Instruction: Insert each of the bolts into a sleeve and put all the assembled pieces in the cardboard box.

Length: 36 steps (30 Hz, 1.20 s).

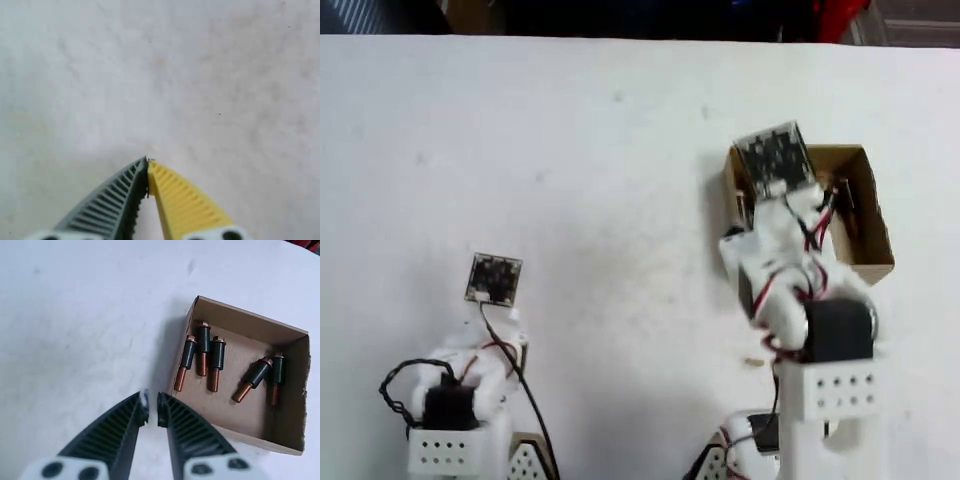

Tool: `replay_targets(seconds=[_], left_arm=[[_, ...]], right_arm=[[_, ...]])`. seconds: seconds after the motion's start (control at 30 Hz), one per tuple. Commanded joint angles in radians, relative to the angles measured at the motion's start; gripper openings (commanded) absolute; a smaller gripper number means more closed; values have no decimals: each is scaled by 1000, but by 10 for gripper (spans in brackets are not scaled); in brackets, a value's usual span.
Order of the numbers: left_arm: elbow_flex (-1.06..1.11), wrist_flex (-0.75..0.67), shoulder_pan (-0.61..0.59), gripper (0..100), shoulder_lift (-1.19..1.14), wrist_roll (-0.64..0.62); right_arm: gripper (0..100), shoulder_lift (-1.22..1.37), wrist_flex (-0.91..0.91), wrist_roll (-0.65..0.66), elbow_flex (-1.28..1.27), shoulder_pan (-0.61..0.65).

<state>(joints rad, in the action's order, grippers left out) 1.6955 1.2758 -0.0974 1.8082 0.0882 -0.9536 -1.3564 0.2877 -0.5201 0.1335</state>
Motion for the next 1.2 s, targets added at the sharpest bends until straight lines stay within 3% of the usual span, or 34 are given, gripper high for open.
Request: replay_targets(seconds=[0.0, 0.5, 0.93, 1.17], left_arm=[[-2, 9, -5, 23, 10, -2], [-2, 9, -7, 23, 10, -2], [-2, 9, -7, 23, 10, -2], [-2, 9, -7, 23, 10, -2]], right_arm=[[17, -120, 70, -6, -104, 10], [18, -455, 203, -6, -482, 4], [18, -731, 202, -6, -658, 1], [18, -848, 206, -5, -746, -93]])
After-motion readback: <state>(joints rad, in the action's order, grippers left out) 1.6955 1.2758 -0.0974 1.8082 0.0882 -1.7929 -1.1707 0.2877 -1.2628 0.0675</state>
